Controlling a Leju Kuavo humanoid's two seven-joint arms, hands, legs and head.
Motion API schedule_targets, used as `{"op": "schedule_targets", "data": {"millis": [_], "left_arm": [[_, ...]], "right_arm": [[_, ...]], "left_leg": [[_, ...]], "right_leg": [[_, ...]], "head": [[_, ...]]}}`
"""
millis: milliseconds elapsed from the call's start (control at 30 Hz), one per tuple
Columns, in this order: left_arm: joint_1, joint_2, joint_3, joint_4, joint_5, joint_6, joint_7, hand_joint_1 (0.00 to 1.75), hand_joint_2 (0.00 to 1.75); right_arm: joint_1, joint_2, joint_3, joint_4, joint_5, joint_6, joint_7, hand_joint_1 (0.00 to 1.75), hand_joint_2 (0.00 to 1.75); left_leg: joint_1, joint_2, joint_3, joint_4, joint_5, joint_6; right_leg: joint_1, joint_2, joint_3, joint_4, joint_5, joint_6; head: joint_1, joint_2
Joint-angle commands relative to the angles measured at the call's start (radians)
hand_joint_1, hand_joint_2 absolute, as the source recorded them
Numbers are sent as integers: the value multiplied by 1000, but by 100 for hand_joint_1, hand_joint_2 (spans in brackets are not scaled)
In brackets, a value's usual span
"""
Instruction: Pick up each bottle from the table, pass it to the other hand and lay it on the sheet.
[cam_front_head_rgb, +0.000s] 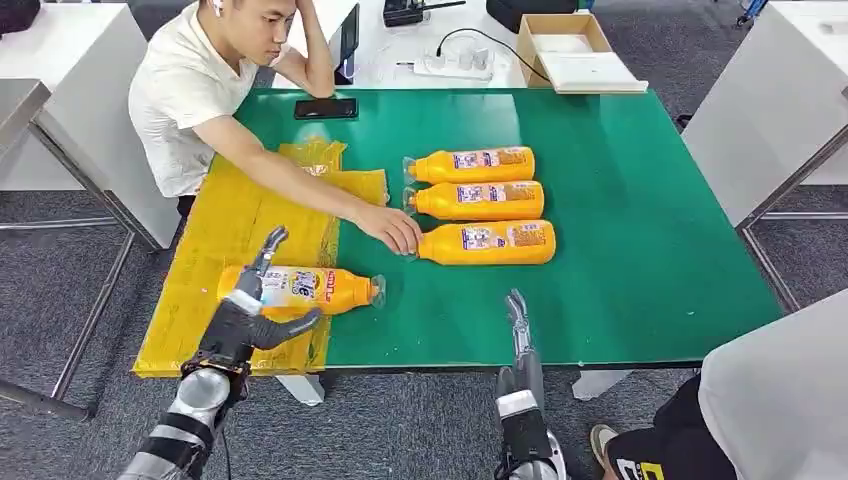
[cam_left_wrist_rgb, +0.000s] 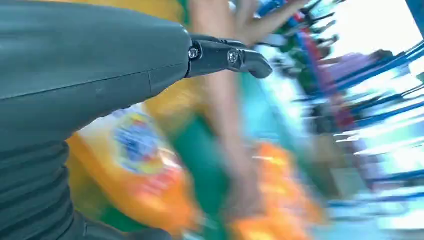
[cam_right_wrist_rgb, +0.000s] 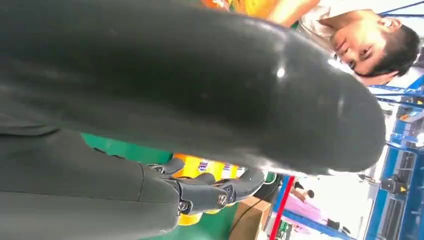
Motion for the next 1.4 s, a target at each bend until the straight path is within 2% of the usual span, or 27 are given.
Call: {"op": "schedule_targets", "data": {"millis": [33,133,233,400,433,467,500,600,933,1000,1133,1400], "left_arm": [[84,-10,51,-277,129,-65,-9,0,175],[118,5,47,-346,142,-75,-13,0,175],[153,5,42,-399,174,-110,-3,0,175],[159,3,36,-406,173,-111,-6,0,175],[165,0,36,-412,181,-121,-10,0,175],[178,-4,35,-425,189,-132,-8,0,175],[207,-10,33,-454,183,-131,-18,0,175],[303,-29,27,-526,172,-121,-27,0,175],[304,-33,24,-519,161,-108,-29,0,175],[326,-48,7,-514,160,-109,-20,0,175],[332,-51,-61,-467,119,-89,-22,0,175],[300,-59,-107,-441,138,-87,-31,0,175]], "right_arm": [[-6,-14,27,1,-5,-18,-32,0,0],[-5,-22,24,6,18,-42,-32,0,0],[-29,-61,41,79,188,-136,-18,0,0],[-41,-70,33,114,220,-147,-17,0,0],[-53,-104,71,142,362,-204,51,0,175],[-59,-128,83,163,472,-270,92,0,175],[-64,-143,65,173,483,-283,111,0,175],[-94,-195,20,208,656,-352,234,0,175],[-99,-189,-10,213,683,-331,243,0,175],[-135,-220,-45,260,709,-317,294,0,175],[-244,-258,-107,417,741,-274,313,0,175],[-429,-250,-85,666,840,-220,401,0,175]], "left_leg": [[1,2,1,0,-2,-1],[2,2,2,0,-2,-2],[1,3,1,0,-2,-1],[2,2,4,-1,-2,-1],[1,2,2,-1,-2,-1],[2,2,4,-1,-2,-1],[1,2,2,-1,-2,-1],[1,5,5,-2,-3,-1],[0,0,0,-1,-2,-1],[0,2,1,-1,-2,-1],[-1,1,2,-2,-1,1],[-1,4,1,-1,-1,0]], "right_leg": [[1,0,1,0,-1,-2],[2,0,2,-1,-1,-2],[1,2,0,-1,-1,-1],[2,0,4,-2,-1,-2],[1,0,2,-2,-1,-1],[2,0,4,-2,-1,-2],[1,0,3,-2,-1,-2],[1,3,4,-3,-1,-2],[1,-1,1,-2,-1,-2],[0,0,1,-2,-1,-2],[0,0,2,-3,0,0],[-1,2,1,-2,1,0]], "head": [[0,0],[0,0],[0,0],[0,0],[0,0],[0,0],[0,0],[0,0],[0,0],[0,0],[0,0],[0,0]]}}
